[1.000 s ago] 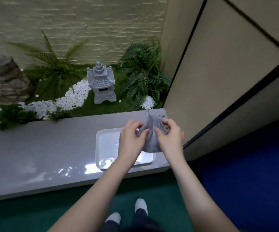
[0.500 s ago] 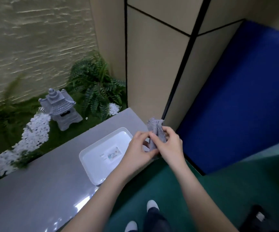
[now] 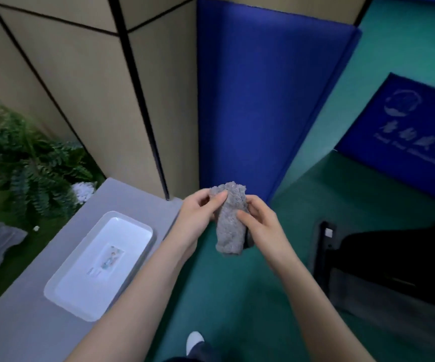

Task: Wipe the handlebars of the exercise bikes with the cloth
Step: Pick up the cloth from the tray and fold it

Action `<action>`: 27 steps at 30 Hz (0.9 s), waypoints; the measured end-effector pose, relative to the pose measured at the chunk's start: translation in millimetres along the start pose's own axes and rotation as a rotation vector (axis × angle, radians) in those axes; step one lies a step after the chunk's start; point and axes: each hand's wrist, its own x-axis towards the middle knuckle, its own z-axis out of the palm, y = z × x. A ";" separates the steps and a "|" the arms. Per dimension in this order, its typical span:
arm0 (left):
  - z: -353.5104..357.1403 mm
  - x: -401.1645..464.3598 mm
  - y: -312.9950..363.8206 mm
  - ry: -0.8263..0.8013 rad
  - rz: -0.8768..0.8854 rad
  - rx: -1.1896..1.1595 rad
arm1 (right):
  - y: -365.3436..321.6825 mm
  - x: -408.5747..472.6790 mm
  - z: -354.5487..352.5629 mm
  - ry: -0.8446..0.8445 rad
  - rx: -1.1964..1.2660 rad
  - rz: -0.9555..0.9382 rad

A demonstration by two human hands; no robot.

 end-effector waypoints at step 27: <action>460.9 -167.1 -67.5 -0.510 0.003 0.021 | 39.6 -339.8 -376.2 0.489 0.117 -0.071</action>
